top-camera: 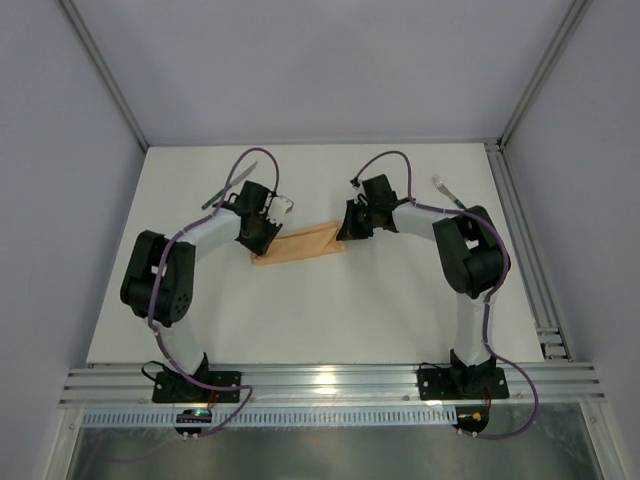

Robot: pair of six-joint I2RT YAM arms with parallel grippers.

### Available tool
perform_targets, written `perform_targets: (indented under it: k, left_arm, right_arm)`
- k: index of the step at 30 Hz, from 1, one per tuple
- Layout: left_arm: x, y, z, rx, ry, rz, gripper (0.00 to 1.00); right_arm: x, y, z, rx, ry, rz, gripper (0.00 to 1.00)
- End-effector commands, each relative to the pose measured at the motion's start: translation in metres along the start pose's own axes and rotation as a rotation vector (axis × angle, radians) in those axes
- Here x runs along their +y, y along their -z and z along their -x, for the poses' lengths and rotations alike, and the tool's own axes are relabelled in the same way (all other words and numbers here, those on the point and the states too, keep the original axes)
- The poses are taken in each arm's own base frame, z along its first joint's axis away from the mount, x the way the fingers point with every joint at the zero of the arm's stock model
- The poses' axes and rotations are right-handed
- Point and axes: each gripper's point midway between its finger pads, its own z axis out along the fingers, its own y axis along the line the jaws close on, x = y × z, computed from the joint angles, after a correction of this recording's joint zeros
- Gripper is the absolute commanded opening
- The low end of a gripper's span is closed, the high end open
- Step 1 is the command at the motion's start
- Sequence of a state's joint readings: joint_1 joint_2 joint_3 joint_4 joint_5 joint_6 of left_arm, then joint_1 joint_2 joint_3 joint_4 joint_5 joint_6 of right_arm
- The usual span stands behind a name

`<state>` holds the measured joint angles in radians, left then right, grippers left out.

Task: Fold the napkin into a case and place the utensils inside
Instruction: Smooth out the smaller rectangle-folded napkin at the center of the board.

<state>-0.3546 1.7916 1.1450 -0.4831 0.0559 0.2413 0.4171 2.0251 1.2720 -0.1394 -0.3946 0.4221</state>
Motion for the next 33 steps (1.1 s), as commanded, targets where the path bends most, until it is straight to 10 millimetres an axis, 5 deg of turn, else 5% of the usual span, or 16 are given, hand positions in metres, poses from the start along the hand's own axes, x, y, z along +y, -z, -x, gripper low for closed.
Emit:
perform_targets:
  k: [1, 7, 10, 21, 25, 33]
  left_arm:
    - [-0.009, 0.039, 0.021, -0.022, 0.023, -0.074, 0.31]
    - [-0.024, 0.067, 0.050, -0.046, 0.029, -0.179, 0.36]
    - [-0.029, 0.064, 0.057, -0.036, 0.003, -0.194, 0.37]
    - [-0.044, -0.011, 0.131, -0.106, -0.118, -0.197, 0.31]
    - [-0.044, -0.028, 0.139, -0.104, -0.133, -0.203, 0.29]
    - [-0.052, -0.050, 0.120, -0.036, -0.131, -0.242, 0.30]
  right_arm:
    - [0.003, 0.002, 0.011, -0.017, 0.033, -0.002, 0.04]
    - [0.005, 0.002, 0.009, 0.002, 0.057, 0.018, 0.04]
    - [0.007, 0.002, 0.008, 0.008, 0.071, 0.029, 0.04]
    - [0.011, 0.002, 0.009, 0.010, 0.092, 0.054, 0.04]
    - [0.011, 0.001, 0.008, 0.012, 0.091, 0.060, 0.04]
    - [0.013, 0.003, 0.007, 0.003, 0.093, 0.072, 0.04]
